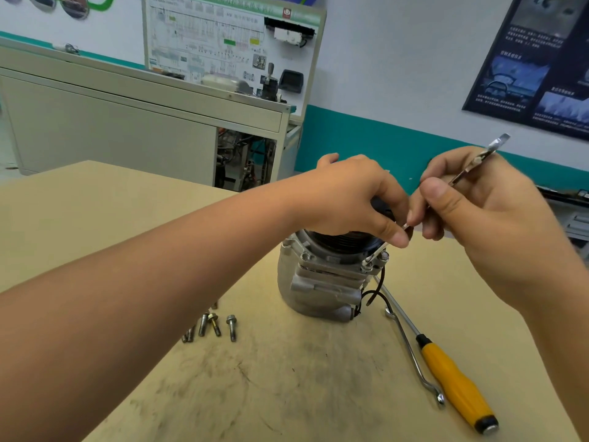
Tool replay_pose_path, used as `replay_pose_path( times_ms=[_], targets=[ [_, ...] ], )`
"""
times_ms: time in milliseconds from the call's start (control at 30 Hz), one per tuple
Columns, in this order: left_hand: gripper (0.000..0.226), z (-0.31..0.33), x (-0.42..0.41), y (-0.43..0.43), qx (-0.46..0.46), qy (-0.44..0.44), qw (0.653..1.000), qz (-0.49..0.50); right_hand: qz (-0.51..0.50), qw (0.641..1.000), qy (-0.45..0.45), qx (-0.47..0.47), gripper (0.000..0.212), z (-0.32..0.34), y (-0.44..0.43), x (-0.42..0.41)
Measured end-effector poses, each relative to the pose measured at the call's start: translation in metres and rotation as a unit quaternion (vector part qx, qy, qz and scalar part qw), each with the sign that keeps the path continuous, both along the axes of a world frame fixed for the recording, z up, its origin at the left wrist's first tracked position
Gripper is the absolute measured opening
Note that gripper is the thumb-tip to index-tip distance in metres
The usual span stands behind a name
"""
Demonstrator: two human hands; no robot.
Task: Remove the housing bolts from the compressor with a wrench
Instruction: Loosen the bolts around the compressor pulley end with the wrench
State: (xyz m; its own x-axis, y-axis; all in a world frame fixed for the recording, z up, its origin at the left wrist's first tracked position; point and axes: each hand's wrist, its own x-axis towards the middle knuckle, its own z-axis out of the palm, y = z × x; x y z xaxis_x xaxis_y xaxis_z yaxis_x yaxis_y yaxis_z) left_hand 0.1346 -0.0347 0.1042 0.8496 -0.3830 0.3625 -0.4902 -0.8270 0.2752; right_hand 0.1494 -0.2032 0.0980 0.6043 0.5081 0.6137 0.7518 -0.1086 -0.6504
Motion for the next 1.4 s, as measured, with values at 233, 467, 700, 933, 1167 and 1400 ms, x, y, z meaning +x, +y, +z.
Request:
replay_pose_path(
  times_ms=[233,467,700,933,1167,1400],
  targets=[
    [0.018,-0.001,0.003,0.0,-0.022,-0.025,0.999,-0.001,-0.058,0.998,-0.035,-0.02,0.016,0.001,0.0,0.003],
    [0.039,-0.004,0.006,0.004,-0.073,-0.018,0.997,0.024,-0.059,0.994,-0.063,-0.074,0.022,0.014,0.016,0.008],
    [0.027,-0.016,-0.003,0.006,-0.065,-0.05,0.997,0.016,0.01,0.996,-0.06,-0.072,0.025,0.006,0.015,-0.009],
    [0.015,-0.014,-0.018,0.007,-0.075,-0.144,0.985,0.059,-0.007,0.991,-0.125,0.038,0.012,0.009,-0.005,-0.012],
    [0.018,-0.073,-0.049,0.002,-0.101,-0.251,0.954,0.127,-0.043,0.994,-0.067,0.073,0.011,-0.011,-0.023,0.002],
    [0.026,-0.07,-0.035,-0.015,0.024,-0.21,0.967,0.142,0.022,0.995,-0.081,0.059,0.011,-0.005,-0.007,0.012]
  ],
)
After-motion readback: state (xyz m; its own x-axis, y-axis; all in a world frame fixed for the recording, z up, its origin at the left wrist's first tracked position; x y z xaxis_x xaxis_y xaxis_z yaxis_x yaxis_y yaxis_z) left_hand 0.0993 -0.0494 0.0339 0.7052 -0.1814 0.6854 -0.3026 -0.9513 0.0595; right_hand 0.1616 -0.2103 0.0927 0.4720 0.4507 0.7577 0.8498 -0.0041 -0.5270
